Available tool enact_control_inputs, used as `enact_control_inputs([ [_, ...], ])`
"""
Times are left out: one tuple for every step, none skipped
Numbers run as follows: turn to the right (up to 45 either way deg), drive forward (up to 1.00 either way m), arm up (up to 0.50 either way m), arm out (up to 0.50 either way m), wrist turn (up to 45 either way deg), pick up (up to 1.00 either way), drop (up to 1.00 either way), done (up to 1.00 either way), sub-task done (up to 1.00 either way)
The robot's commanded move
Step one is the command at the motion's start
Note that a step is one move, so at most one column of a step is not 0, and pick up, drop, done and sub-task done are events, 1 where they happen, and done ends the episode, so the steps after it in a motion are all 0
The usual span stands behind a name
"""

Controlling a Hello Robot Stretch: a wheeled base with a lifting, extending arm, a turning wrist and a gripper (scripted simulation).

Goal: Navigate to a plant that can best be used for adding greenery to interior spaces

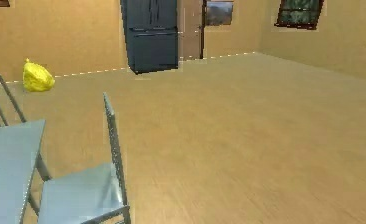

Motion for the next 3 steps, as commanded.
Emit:
enact_control_inputs([
  [21.0,0.0,0.0,0.0,0.0,0.0,0.0,0.0,0.0],
  [0.0,1.0,0.0,0.0,0.0,0.0,0.0,0.0,0.0],
  [-45.0,0.0,0.0,0.0,0.0,0.0,0.0,0.0,0.0],
])
